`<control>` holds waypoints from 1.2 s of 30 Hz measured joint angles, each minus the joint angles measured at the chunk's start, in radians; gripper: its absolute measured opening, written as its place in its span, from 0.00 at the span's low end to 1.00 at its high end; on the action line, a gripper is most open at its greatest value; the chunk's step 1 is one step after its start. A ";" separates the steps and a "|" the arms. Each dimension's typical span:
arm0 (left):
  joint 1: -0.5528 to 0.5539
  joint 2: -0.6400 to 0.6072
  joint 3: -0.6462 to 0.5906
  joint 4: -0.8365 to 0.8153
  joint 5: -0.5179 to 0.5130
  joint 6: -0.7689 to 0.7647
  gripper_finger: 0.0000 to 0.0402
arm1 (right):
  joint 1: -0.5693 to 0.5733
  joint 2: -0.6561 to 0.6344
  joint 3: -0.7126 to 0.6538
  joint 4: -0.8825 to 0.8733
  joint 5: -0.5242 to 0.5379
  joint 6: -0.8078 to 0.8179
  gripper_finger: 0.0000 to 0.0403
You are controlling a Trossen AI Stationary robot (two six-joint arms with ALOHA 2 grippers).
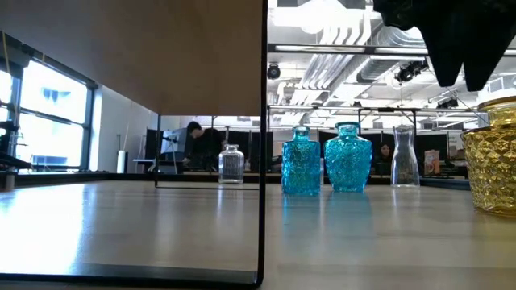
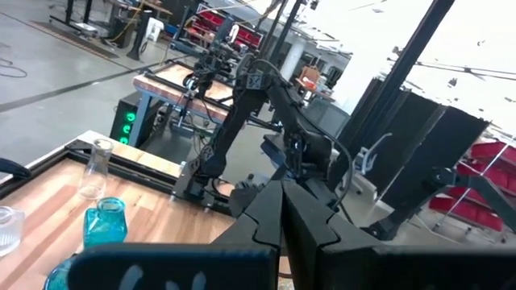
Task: Sort vases onto shelf
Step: Put the yellow vase on the shelf to align with the other yellow vase
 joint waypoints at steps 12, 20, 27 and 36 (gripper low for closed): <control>0.000 0.000 0.000 0.000 -0.001 0.007 0.00 | 0.054 0.020 0.000 0.008 -0.018 0.089 0.48; 0.000 0.000 0.000 0.000 -0.001 0.008 0.00 | 0.060 0.065 0.000 0.034 -0.022 0.066 0.48; 0.000 0.000 0.000 0.000 -0.001 0.008 0.00 | 0.060 0.096 -0.002 0.024 -0.034 0.039 0.48; 0.000 0.000 0.000 0.000 -0.001 0.008 0.00 | 0.061 0.089 -0.078 0.088 -0.072 0.051 0.48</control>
